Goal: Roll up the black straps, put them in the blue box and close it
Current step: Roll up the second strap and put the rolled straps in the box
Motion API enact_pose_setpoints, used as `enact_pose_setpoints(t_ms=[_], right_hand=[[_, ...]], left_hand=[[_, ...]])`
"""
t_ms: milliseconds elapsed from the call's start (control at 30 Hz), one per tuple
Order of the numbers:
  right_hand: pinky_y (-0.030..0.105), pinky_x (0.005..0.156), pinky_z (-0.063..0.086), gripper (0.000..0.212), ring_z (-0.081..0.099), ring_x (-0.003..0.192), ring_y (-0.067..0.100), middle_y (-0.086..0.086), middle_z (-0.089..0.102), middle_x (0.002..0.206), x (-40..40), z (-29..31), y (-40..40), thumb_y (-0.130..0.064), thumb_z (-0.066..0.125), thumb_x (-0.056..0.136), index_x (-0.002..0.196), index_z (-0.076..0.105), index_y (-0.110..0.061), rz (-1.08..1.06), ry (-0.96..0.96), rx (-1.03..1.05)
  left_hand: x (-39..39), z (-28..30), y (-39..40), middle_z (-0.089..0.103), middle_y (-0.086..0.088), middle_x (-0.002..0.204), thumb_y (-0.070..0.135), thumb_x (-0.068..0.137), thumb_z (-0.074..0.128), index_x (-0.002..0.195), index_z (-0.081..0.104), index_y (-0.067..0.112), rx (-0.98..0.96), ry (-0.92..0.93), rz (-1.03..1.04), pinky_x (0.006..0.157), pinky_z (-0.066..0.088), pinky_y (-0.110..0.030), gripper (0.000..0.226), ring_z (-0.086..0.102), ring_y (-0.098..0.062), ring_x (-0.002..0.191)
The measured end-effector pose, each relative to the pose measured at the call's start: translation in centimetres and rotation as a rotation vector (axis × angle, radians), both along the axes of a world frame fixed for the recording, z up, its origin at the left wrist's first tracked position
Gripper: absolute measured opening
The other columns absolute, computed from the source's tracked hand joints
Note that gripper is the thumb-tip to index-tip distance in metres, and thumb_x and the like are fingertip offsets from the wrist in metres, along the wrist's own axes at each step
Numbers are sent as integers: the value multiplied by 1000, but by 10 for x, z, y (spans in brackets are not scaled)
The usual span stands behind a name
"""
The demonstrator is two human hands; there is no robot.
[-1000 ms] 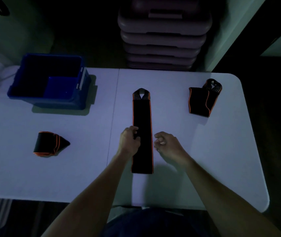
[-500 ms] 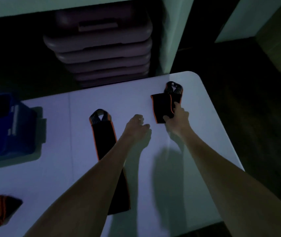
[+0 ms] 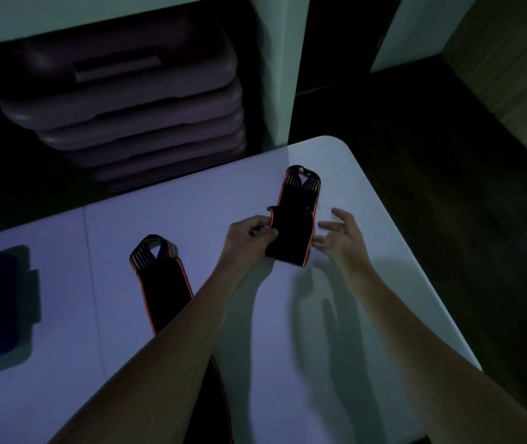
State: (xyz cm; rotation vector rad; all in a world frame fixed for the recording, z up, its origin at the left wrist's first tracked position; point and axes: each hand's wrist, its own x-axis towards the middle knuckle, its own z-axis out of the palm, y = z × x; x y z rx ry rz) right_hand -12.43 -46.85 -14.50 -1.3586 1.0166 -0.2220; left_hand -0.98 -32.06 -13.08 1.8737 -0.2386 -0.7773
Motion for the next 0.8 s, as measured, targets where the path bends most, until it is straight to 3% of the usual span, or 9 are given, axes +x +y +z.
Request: enact_pose_setpoints(t_ms=[100, 200, 267, 367, 500, 600, 667, 733, 800], right_hand=[[42, 85, 55, 42, 60, 83, 18, 11, 56, 108, 9, -2, -20, 5, 36, 93, 130, 54, -9, 4, 72, -98], [19, 72, 48, 44, 52, 79, 1, -1, 55, 93, 28, -1, -30, 8, 40, 87, 118, 62, -14, 243, 144, -296], [32, 91, 52, 46, 58, 104, 15, 7, 55, 117, 42, -4, -33, 5, 44, 85, 120, 64, -16, 347, 184, -362], [44, 115, 34, 43, 39, 134, 31, 9, 36, 147, 59, -8, -35, -12, 50, 89, 129, 59, -22, 452, 304, -414], [17, 87, 51, 32, 58, 101, 11, 12, 52, 131, 66, -4, -24, -3, 56, 89, 118, 62, -14, 239, 195, -406], [45, 76, 60, 28, 68, 84, 21, 9, 68, 105, 61, 6, -11, 9, 54, 84, 97, 65, -13, 117, 16, -394], [47, 71, 58, 29, 69, 79, 28, 10, 68, 95, 57, 20, -3, 13, 53, 81, 90, 62, -12, 114, -97, -374], [47, 75, 56, 31, 66, 84, 32, 15, 63, 98, 54, 36, 6, 15, 55, 79, 88, 56, -14, 109, -204, -366], [46, 81, 56, 33, 64, 86, 31, 17, 62, 103, 51, 53, 16, 15, 59, 79, 92, 53, -15, 87, -287, -335]], left_hand=[[-13, 9, 13, 68, 10, 84, 0, 83, 70, 89, 73, 12, -2, -14, -164, 63, 44, -9, 14, 60, 0, 68], [-23, 3, 30, 58, 12, 84, -6, 72, 58, 79, 76, 13, 78, -116, -431, 62, 41, -8, 27, 58, -3, 73], [-21, -7, 41, 52, 0, 93, -14, 73, 50, 71, 77, 14, 169, -142, -525, 66, 43, -15, 39, 57, -15, 80], [-14, -13, 41, 62, -21, 94, -19, 74, 41, 63, 74, 12, 188, -107, -376, 56, 42, -30, 46, 59, -40, 76], [-8, -17, 26, 63, -15, 103, 8, 82, 55, 95, 68, 12, 271, -284, -266, 76, 52, -28, 19, 65, -29, 90], [-7, -16, 15, 51, -13, 126, 20, 84, 69, 127, 53, 12, 323, -280, -262, 97, 48, -38, 47, 56, -28, 115], [-7, -16, 9, 49, -14, 133, 30, 79, 75, 136, 47, 10, 356, -219, -236, 105, 45, -44, 67, 51, -29, 123], [-7, -13, 7, 61, -12, 123, 37, 72, 78, 128, 57, 14, 329, -101, -186, 98, 53, -43, 64, 62, -26, 112], [-10, -5, 12, 72, -5, 108, 31, 77, 79, 116, 68, 15, 257, 72, -168, 81, 58, -25, 44, 70, -15, 94]])
